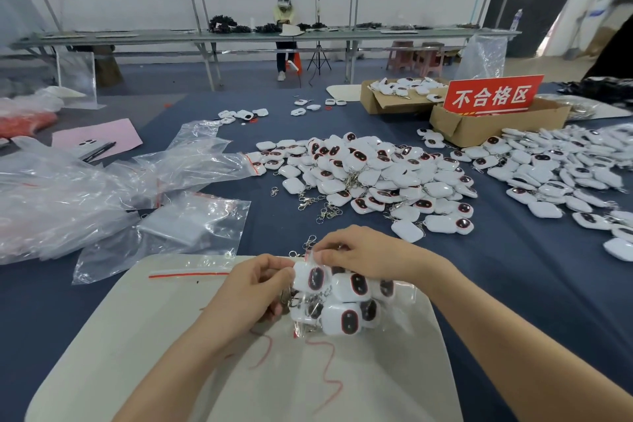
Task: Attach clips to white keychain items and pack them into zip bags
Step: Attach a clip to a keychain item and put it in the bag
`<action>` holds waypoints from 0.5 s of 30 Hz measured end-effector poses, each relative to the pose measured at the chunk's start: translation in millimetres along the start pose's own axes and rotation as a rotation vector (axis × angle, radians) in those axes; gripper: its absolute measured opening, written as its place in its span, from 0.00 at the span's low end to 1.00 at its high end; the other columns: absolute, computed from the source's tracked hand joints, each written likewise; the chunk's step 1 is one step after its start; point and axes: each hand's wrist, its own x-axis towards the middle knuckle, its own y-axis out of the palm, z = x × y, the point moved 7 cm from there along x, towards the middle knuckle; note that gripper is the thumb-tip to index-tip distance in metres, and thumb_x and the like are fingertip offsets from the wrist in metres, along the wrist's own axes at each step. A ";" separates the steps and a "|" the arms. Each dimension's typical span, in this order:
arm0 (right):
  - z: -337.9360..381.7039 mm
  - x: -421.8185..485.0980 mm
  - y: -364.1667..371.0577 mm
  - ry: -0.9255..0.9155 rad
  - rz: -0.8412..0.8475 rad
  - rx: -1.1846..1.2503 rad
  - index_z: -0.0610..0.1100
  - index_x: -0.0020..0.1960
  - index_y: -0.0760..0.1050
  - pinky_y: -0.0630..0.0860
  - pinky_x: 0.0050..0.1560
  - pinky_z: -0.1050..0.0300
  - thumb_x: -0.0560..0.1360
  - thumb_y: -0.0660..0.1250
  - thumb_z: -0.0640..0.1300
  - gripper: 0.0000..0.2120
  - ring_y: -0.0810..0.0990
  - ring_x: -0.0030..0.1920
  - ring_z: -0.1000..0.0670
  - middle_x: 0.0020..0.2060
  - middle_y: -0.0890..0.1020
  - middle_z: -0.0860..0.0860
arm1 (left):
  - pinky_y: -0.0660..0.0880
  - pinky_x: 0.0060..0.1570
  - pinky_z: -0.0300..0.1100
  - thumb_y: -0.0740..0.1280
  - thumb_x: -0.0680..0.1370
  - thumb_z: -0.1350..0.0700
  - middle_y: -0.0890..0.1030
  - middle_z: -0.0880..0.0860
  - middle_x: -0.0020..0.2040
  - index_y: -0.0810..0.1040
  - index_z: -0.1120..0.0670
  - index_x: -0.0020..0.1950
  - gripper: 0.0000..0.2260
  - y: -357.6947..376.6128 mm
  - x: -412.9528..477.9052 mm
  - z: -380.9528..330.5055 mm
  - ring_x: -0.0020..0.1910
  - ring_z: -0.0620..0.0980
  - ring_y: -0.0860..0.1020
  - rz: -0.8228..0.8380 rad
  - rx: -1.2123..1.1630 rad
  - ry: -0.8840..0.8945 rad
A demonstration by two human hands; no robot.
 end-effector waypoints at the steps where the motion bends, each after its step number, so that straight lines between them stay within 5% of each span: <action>1: -0.8 4.1 0.7 -0.004 -0.003 0.034 0.57 0.59 0.82 0.74 0.56 0.61 0.80 0.65 0.57 0.11 0.79 0.51 0.60 0.48 0.83 0.62 | 0.65 0.23 0.34 0.68 0.81 0.59 0.80 0.51 0.34 0.82 0.57 0.52 0.03 0.5 -0.3 -1.6 0.26 0.47 0.73 -0.002 0.028 0.008; 9: -11.9 13.8 -1.1 -0.010 -0.058 0.089 0.54 0.51 0.84 0.75 0.49 0.63 0.79 0.68 0.53 0.07 0.80 0.43 0.63 0.41 0.84 0.61 | 0.68 0.26 0.35 0.69 0.79 0.63 0.78 0.51 0.29 0.83 0.58 0.43 0.06 26.4 -6.7 -3.2 0.25 0.45 0.71 0.018 -0.071 -0.003; 15: -14.0 13.2 -1.3 -0.022 -0.065 0.128 0.52 0.51 0.85 0.71 0.39 0.67 0.79 0.68 0.52 0.08 0.75 0.34 0.64 0.34 0.82 0.63 | 0.66 0.29 0.36 0.57 0.78 0.69 0.76 0.48 0.30 0.85 0.54 0.40 0.20 27.2 1.6 -13.3 0.26 0.44 0.69 0.149 0.236 0.063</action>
